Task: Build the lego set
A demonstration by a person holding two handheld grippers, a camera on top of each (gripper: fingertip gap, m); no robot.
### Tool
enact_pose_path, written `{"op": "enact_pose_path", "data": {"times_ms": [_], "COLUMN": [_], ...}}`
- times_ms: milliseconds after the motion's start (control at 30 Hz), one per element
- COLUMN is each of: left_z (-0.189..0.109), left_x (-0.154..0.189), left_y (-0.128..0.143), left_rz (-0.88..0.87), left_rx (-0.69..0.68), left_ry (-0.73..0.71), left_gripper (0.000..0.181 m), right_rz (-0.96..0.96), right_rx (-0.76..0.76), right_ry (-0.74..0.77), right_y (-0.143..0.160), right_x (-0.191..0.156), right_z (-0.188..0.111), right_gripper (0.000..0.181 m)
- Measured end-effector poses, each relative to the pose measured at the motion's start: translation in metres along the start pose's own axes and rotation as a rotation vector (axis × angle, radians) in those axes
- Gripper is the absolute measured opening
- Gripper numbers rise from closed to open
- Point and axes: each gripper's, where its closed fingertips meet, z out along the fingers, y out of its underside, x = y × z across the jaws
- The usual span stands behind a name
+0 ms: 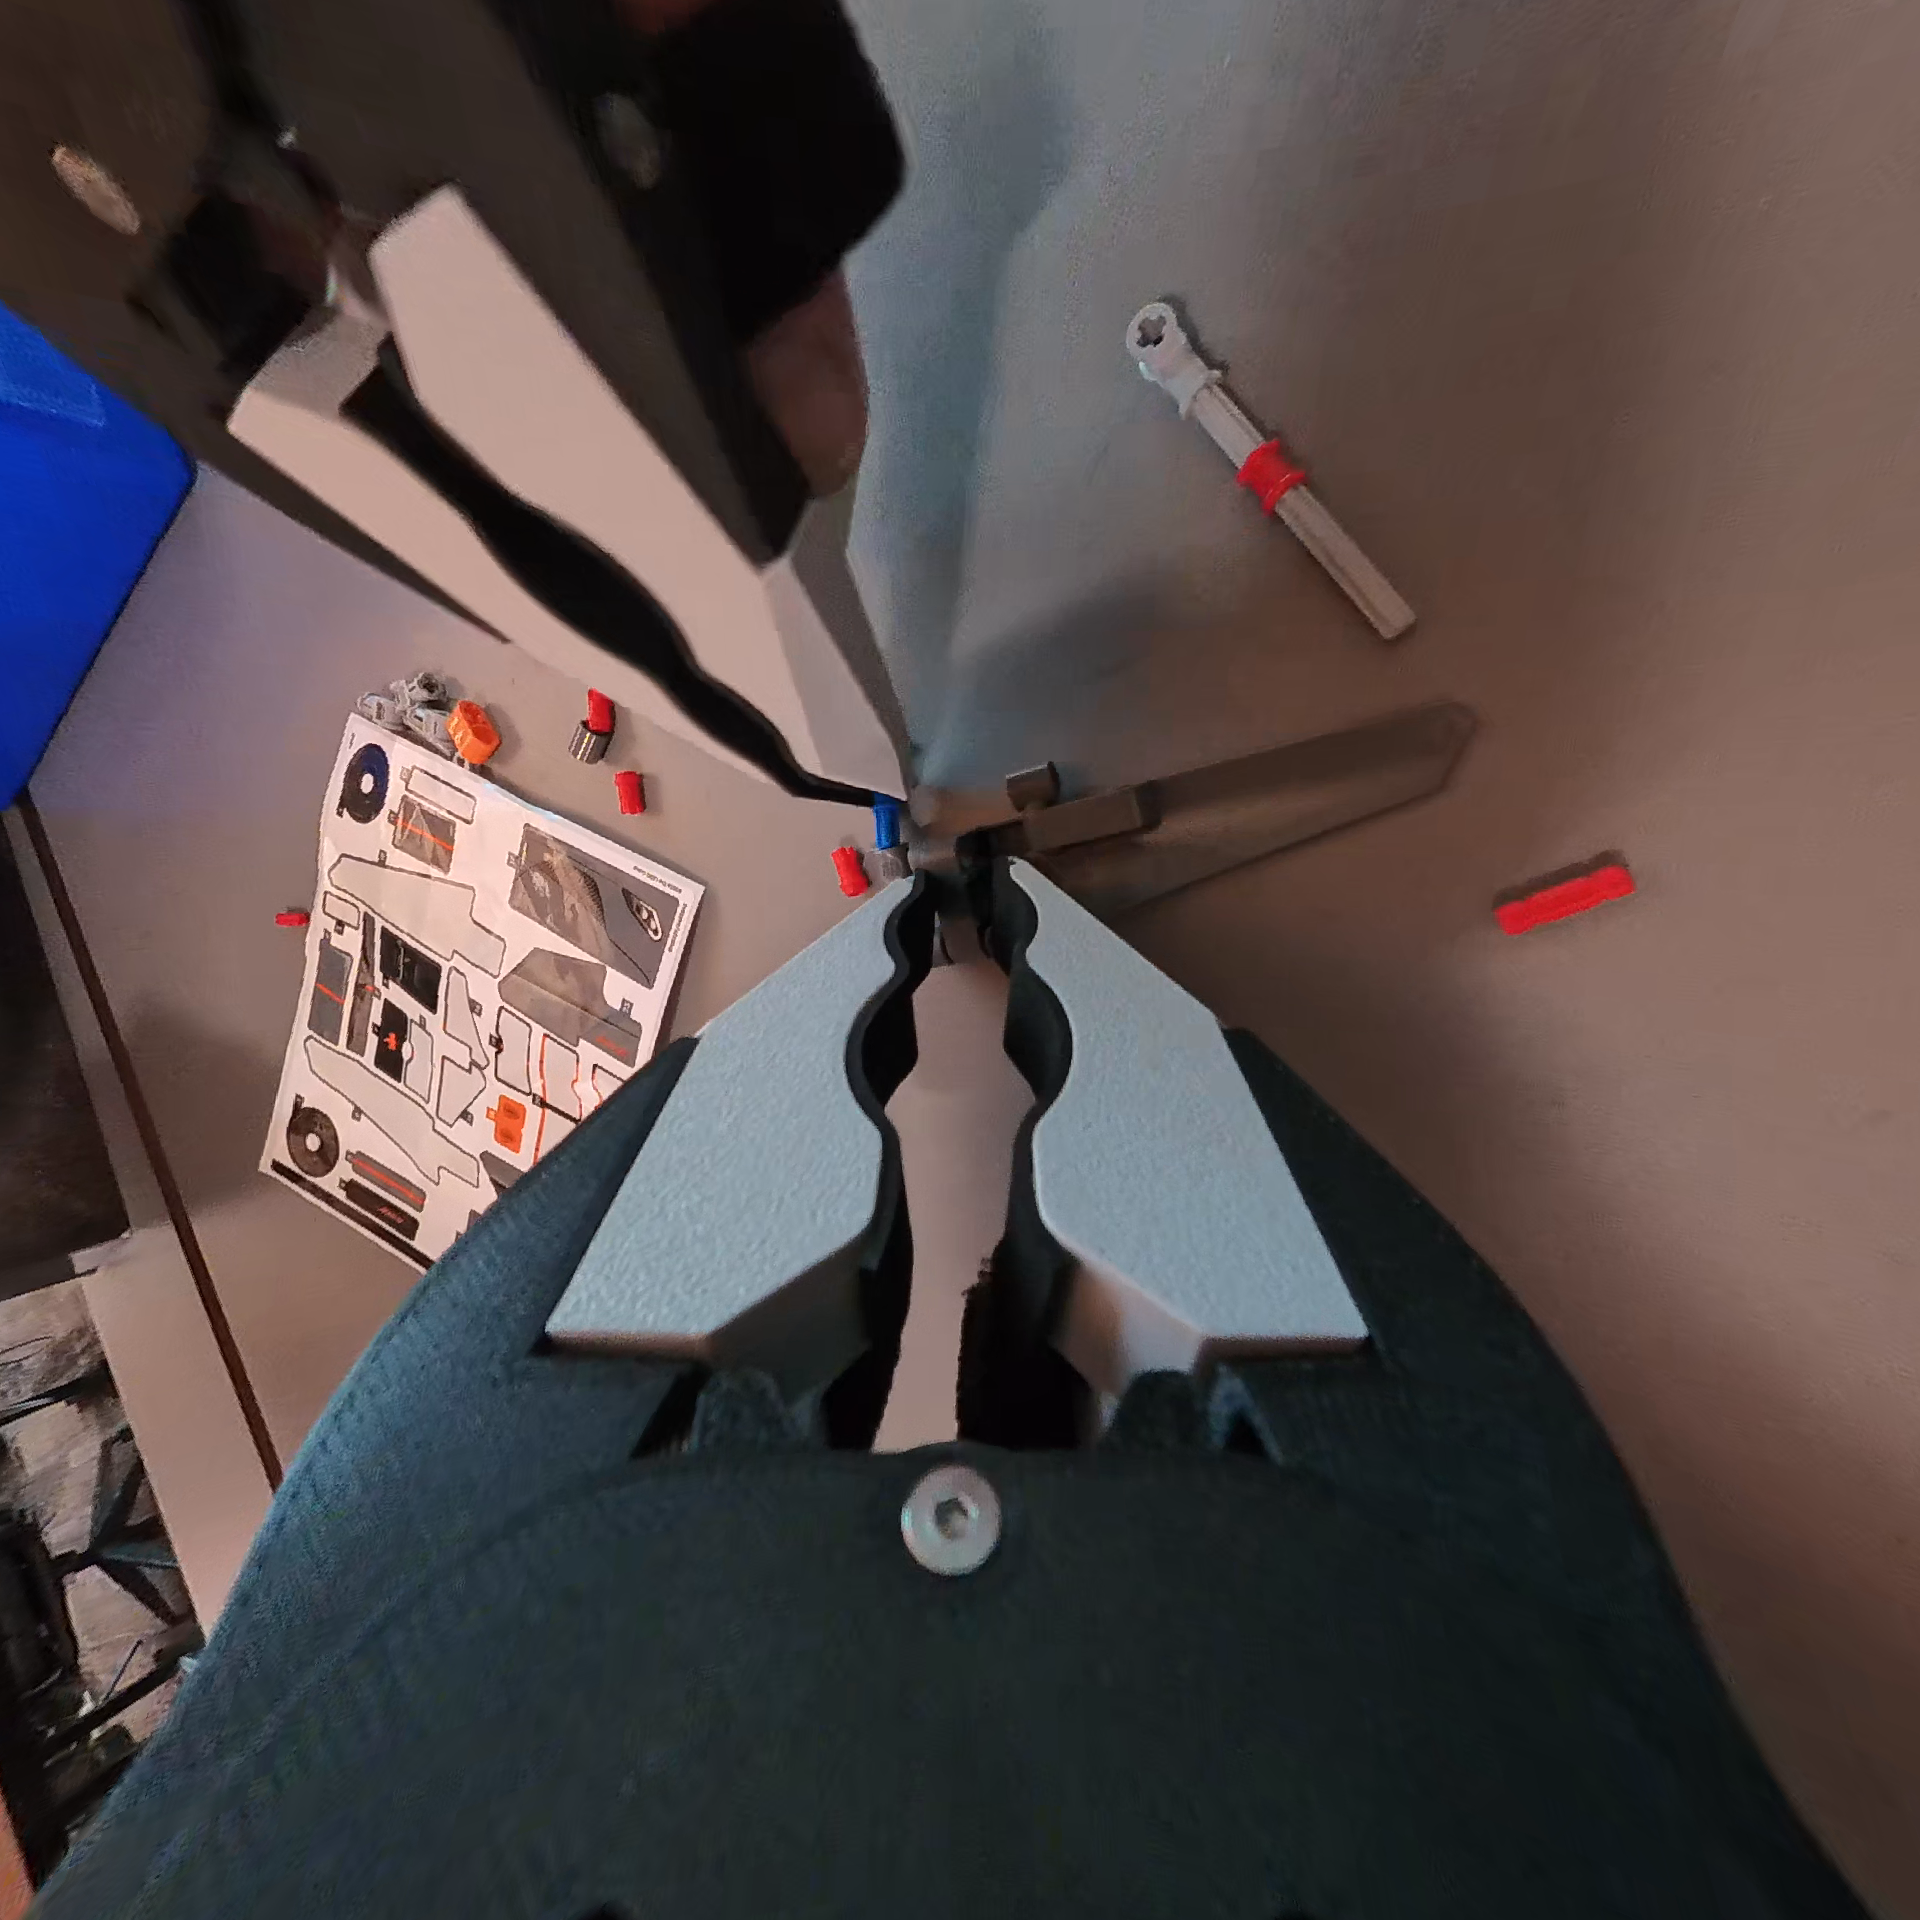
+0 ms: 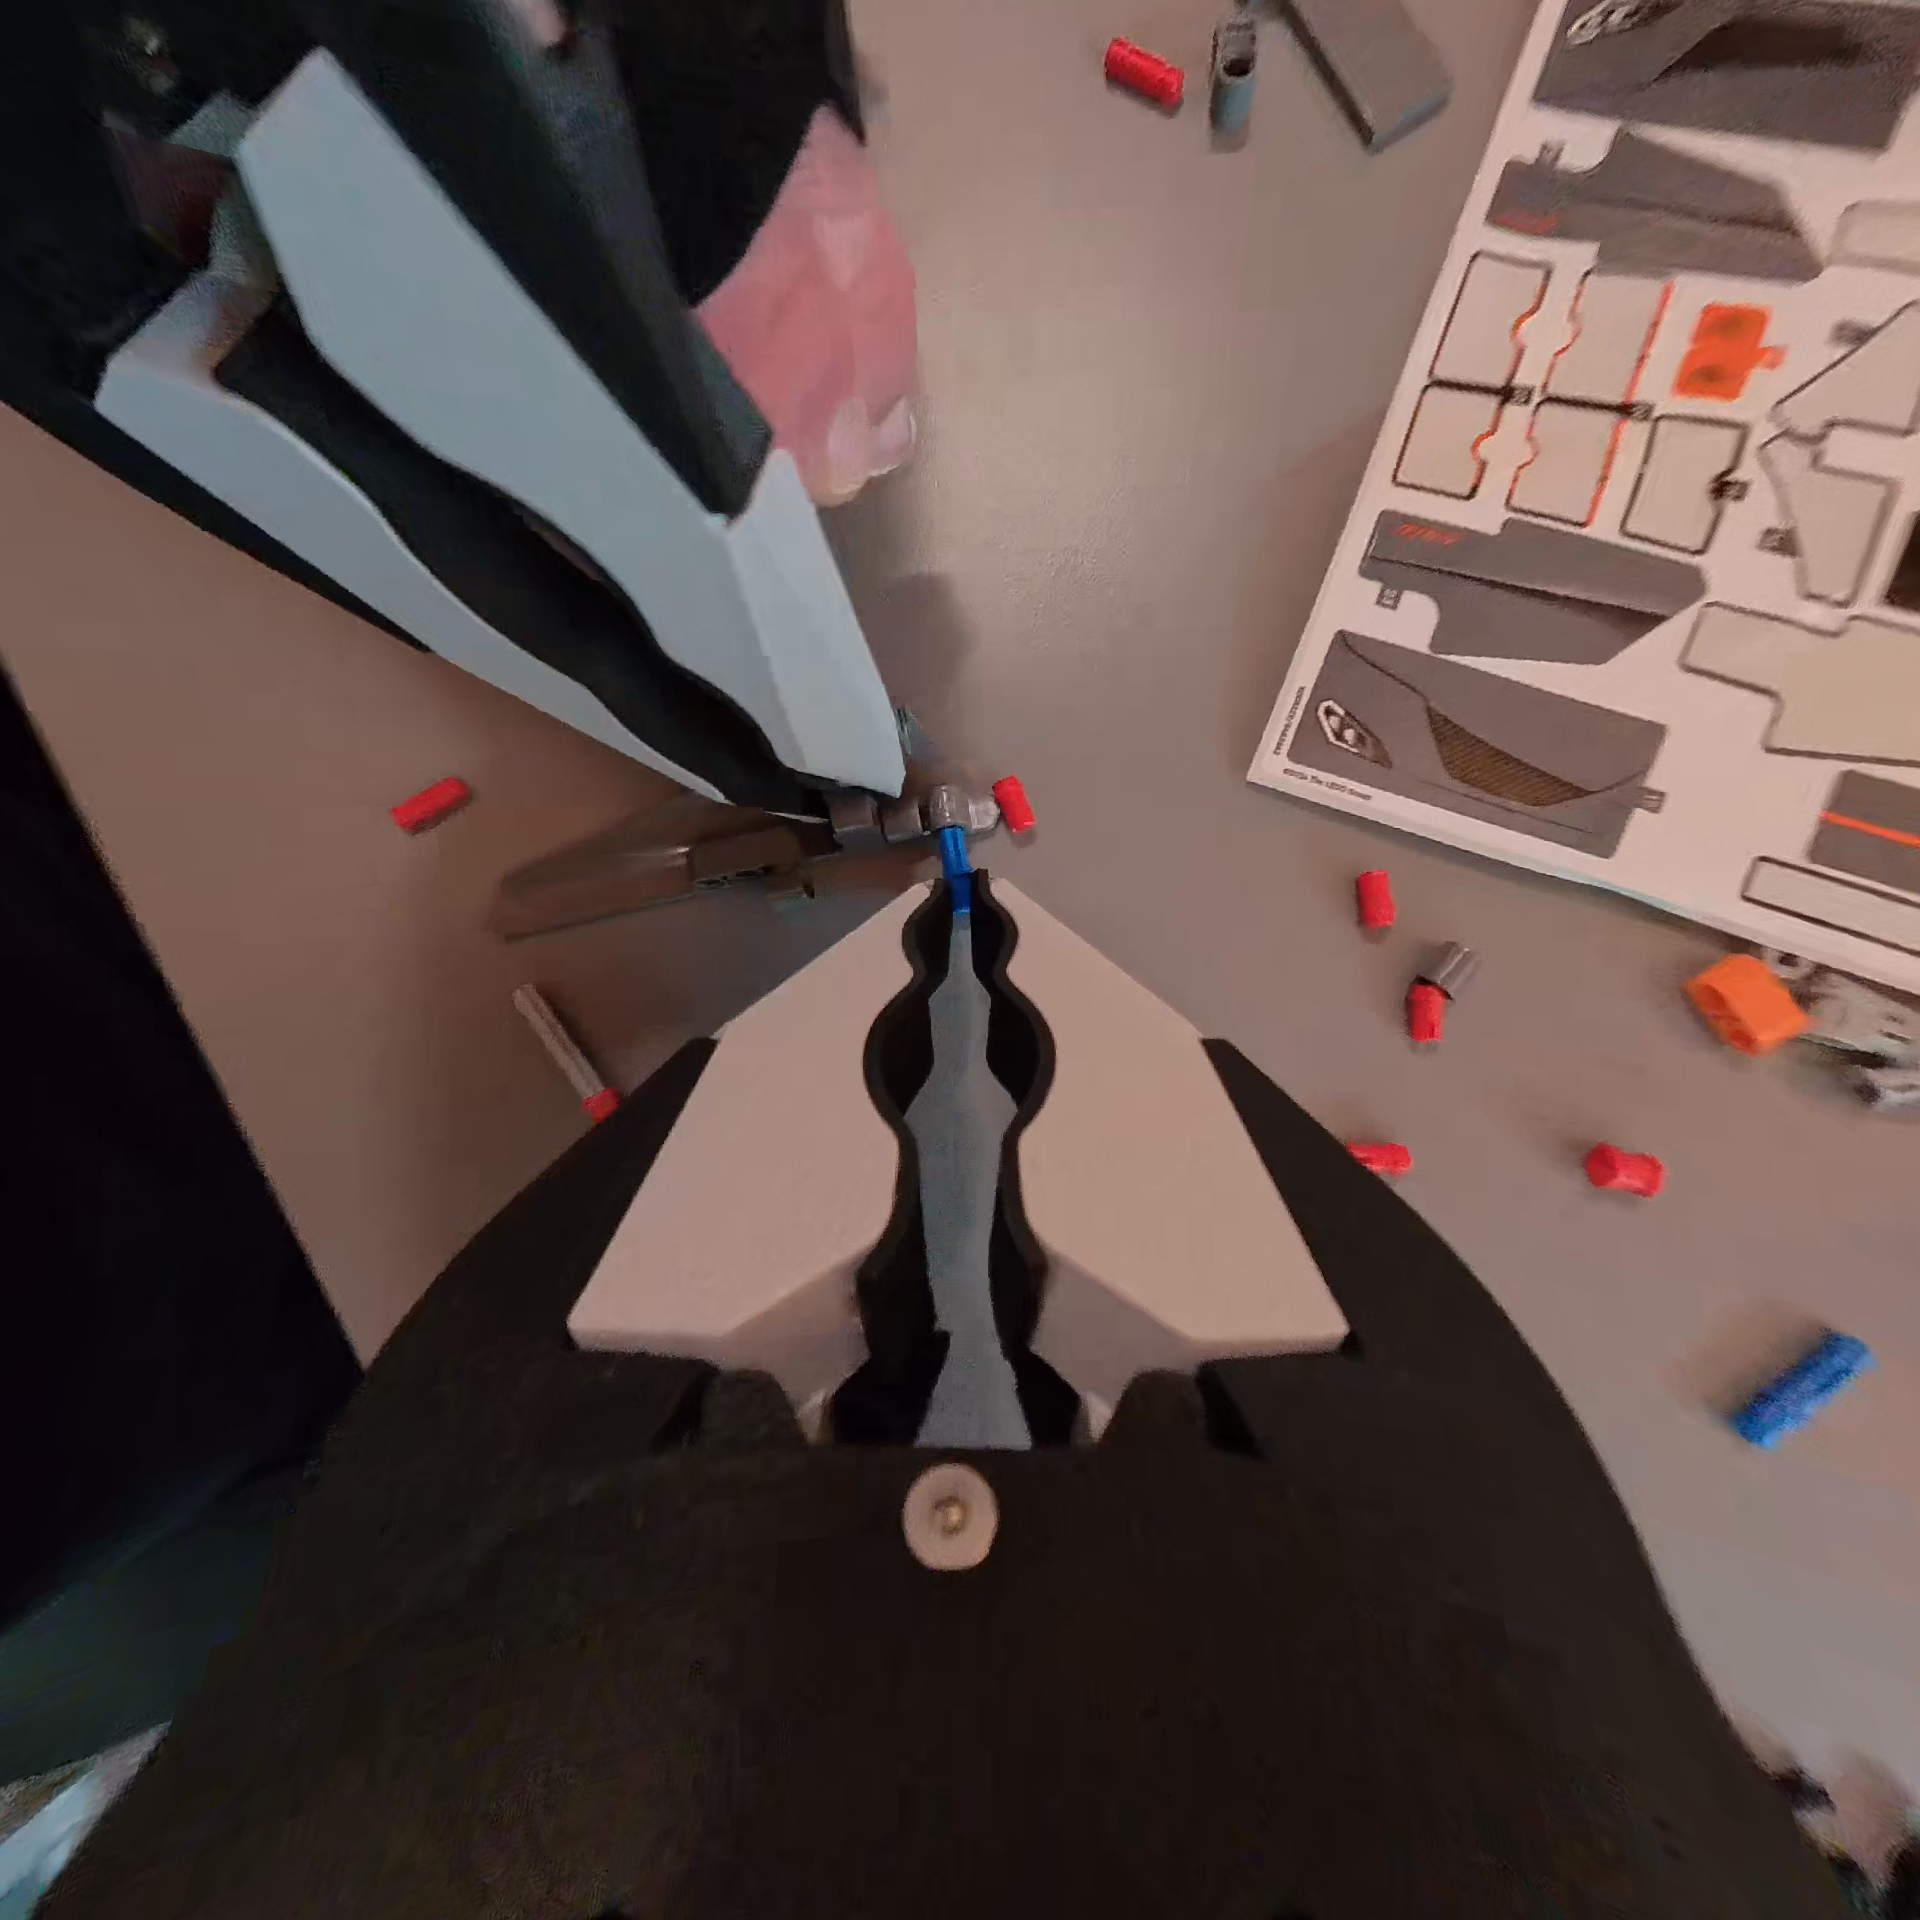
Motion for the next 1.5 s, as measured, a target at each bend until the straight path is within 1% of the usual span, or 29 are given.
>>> {"op": "enact_pose_path", "data": {"times_ms": [367, 567, 700, 900, 1500], "left_z": [0.0003, 0.0004, 0.0003, 0.0004, 0.0011], "left_x": [-0.0001, -0.0002, 0.0, 0.0, -0.0006], "left_y": [-0.0004, -0.0008, -0.0008, -0.0012, -0.0025], "left_rz": [0.032, 0.046, 0.033, 0.024, 0.036], "left_rx": [-0.021, -0.029, -0.018, -0.002, 0.016], "left_ry": [-0.003, -0.007, 0.0, 0.006, -0.002], "left_gripper": [0.008, 0.008, 0.007, 0.007, 0.005], "right_rz": [0.103, 0.115, 0.136, 0.067, -0.073], "right_rx": [-0.171, -0.257, -0.262, -0.296, -0.388], "right_ry": [-0.218, -0.249, -0.306, -0.355, -0.416], "right_y": [0.0002, -0.0014, -0.0032, -0.0041, -0.006], "right_x": [-0.0015, -0.0019, -0.0014, -0.0009, -0.0002], "right_z": [-0.0005, -0.0003, -0.0002, 0.001, 0.0031], "right_gripper": [0.0, 0.0, 0.0, 0.0, 0.0]}}
